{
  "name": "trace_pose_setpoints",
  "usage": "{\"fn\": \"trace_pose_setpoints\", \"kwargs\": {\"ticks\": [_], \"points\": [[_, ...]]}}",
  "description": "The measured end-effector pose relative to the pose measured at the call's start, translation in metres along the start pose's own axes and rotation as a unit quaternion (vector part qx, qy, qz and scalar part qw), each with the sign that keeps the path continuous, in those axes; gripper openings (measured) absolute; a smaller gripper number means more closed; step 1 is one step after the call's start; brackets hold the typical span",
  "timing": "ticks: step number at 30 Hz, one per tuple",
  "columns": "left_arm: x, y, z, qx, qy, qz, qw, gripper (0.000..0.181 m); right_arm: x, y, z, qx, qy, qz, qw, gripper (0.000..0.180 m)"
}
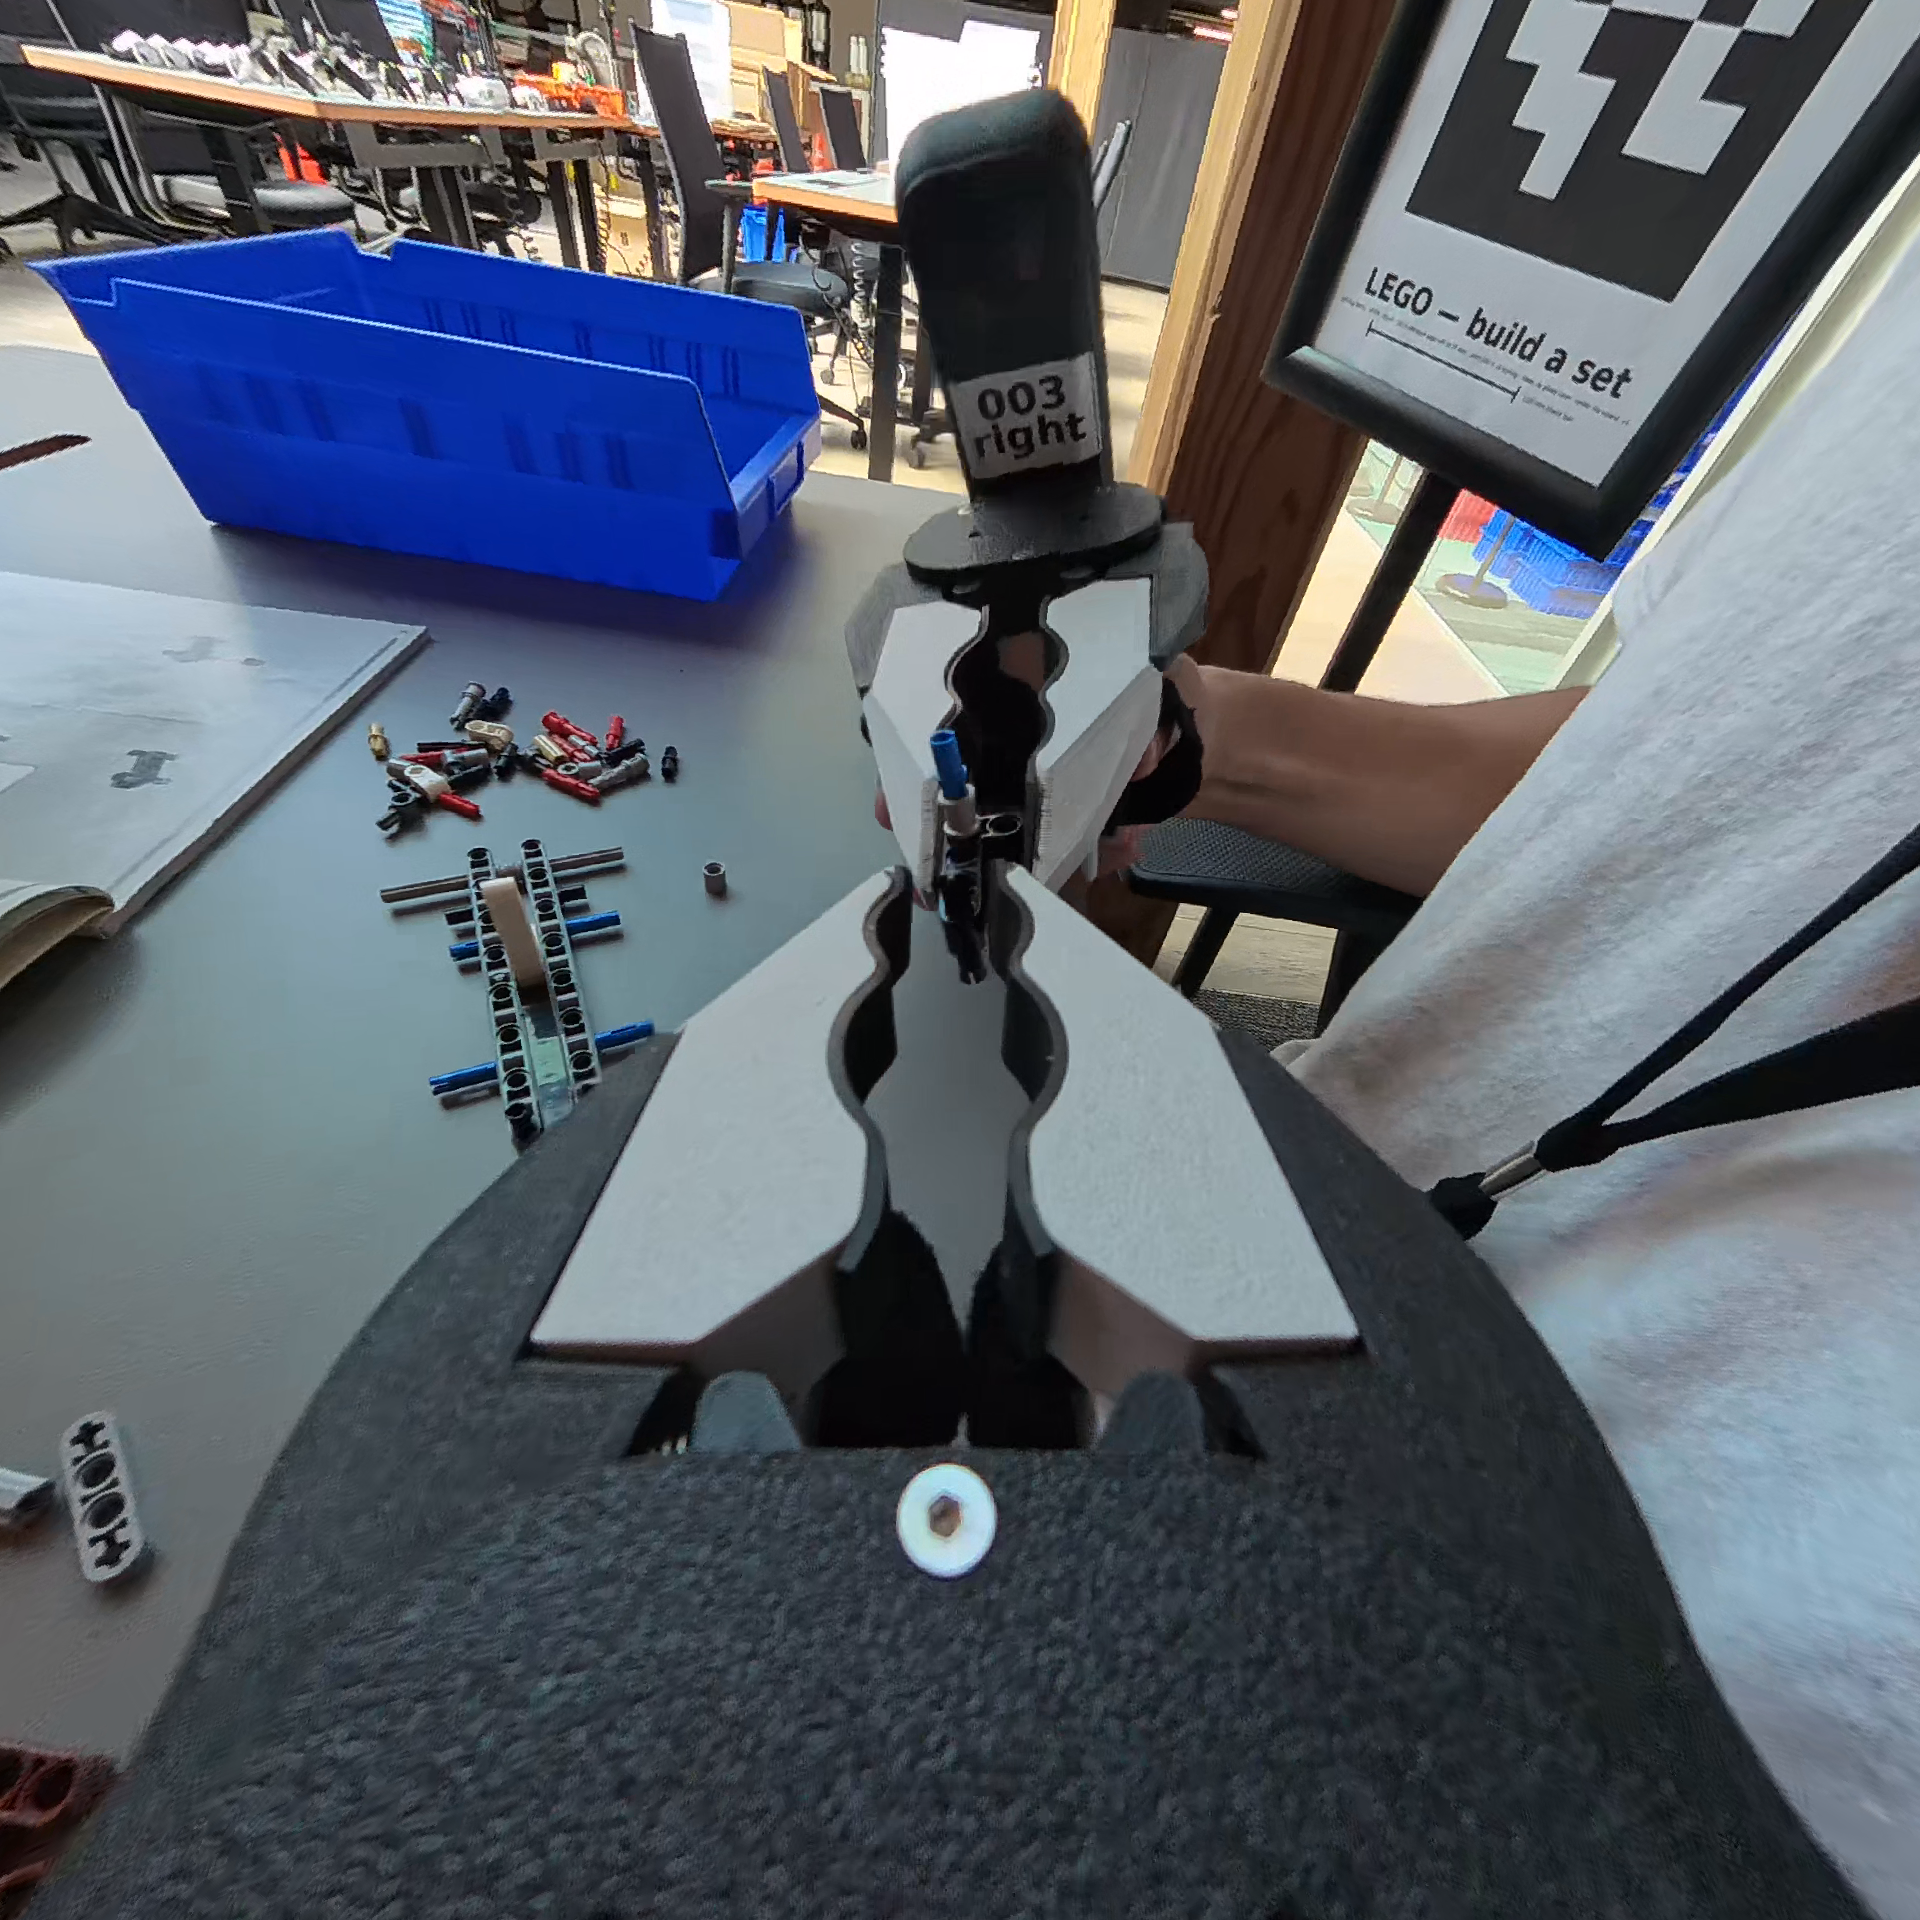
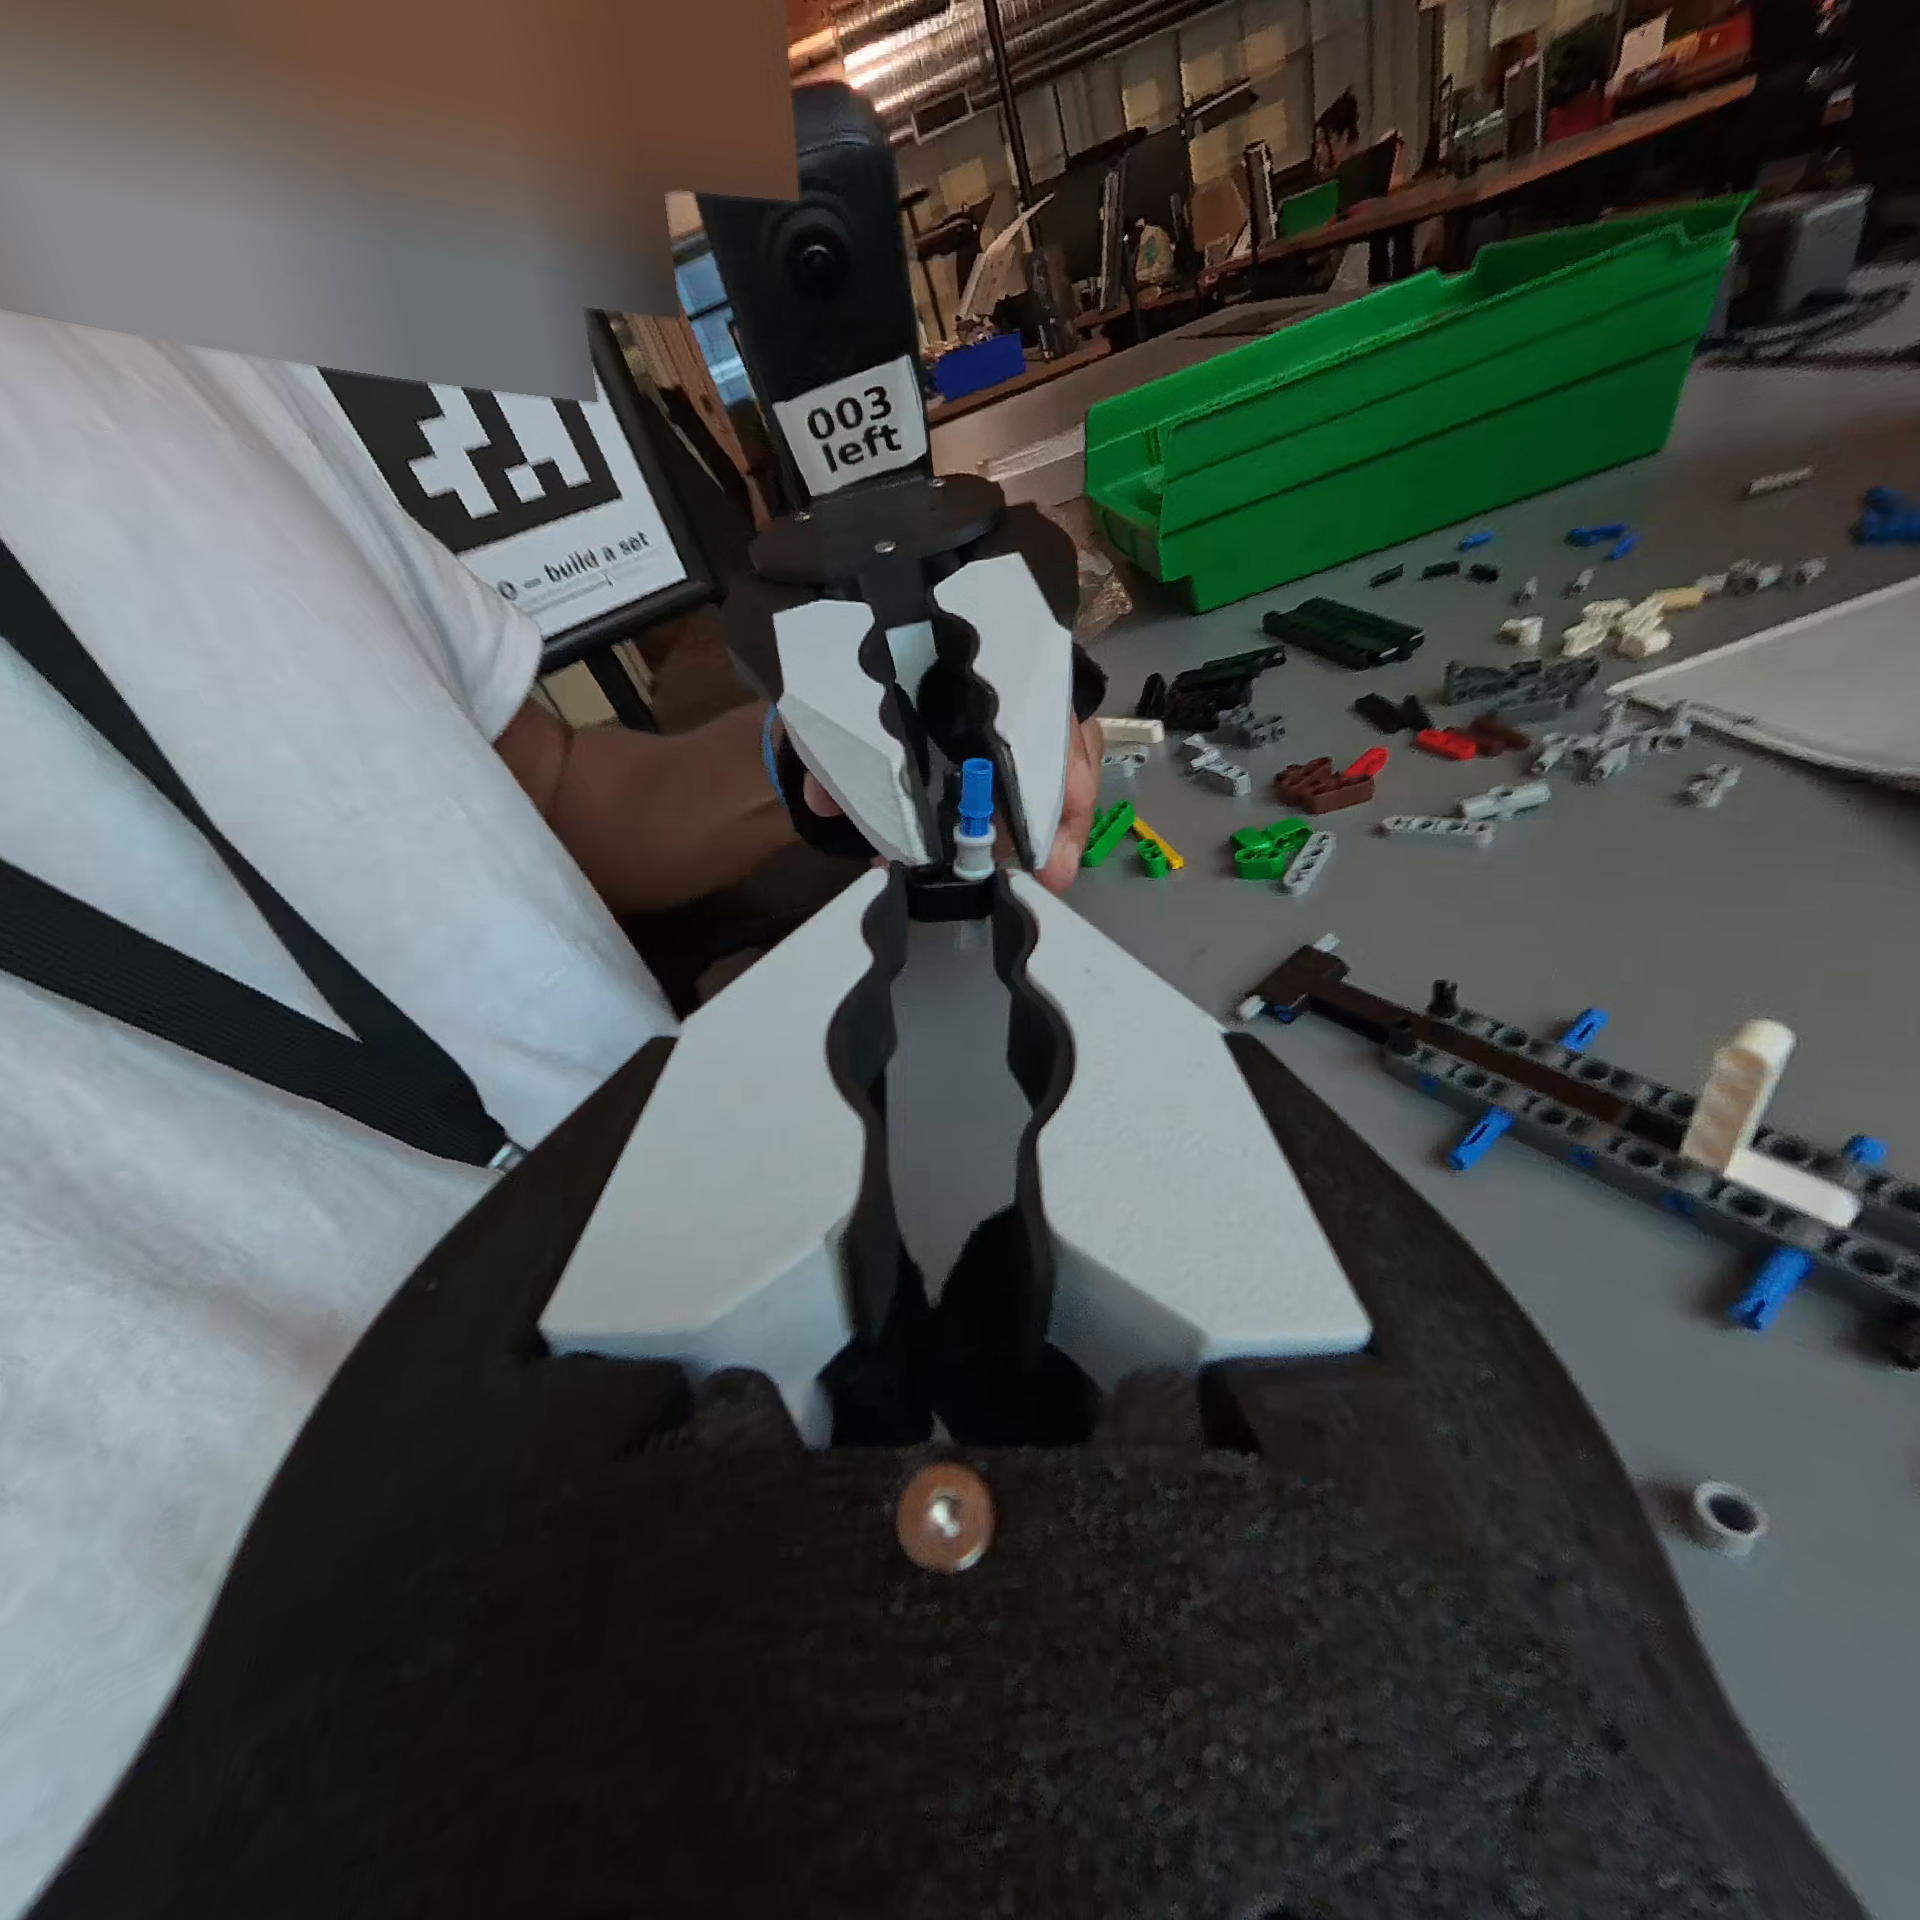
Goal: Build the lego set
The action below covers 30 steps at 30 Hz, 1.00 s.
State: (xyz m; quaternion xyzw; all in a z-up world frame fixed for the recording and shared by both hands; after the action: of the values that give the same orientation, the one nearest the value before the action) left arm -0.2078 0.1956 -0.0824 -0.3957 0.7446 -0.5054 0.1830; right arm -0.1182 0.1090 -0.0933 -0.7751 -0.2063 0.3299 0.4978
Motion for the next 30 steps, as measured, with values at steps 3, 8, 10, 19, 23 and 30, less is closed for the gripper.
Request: {"fn": "trace_pose_setpoints", "kwargs": {"ticks": [3, 8, 10, 19, 23, 30], "points": [[0.003, 0.003, -0.002, -0.004, 0.007, 0.013, 1.0, 0.011, -0.006, 0.0, 0.003, -0.015, 0.044, -0.078, 0.996, 0.014], [0.003, 0.006, -0.006, -0.034, -0.079, 0.098, 0.991, 0.006, 0.0, -0.001, 0.008, -0.02, 0.028, -0.025, 0.999, 0.017], [0.003, 0.007, -0.011, -0.039, -0.155, 0.17, 0.972, 0.007, 0.007, 0.0, 0.009, -0.02, -0.014, 0.045, 0.999, 0.042], [0.01, 0.023, -0.009, -0.075, -0.31, 0.368, 0.873, 0.006, 0.02, -0.003, 0.018, -0.005, -0.14, 0.21, 0.968, 0.045], [0.012, 0.025, -0.008, -0.065, -0.31, 0.364, 0.876, 0.007, 0.019, -0.001, 0.021, -0.023, -0.105, 0.182, 0.977, 0.037], [0.011, 0.028, -0.006, -0.06, -0.32, 0.38, 0.866, 0.006, 0.019, 0.0, 0.021, -0.025, -0.092, 0.183, 0.979, 0.035]]}}
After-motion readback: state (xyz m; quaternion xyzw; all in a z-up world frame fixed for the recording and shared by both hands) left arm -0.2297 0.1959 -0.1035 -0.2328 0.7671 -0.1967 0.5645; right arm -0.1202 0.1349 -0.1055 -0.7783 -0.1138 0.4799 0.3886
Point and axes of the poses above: each gripper's, where its closed fingertips meet, z out along the fingers, y out of its underside, x = y × z across the jaws, the point moved 7 cm from there along -z, back along the fingers, and after that the axes turned 13 degrees about -x, right-handed, at the moved point
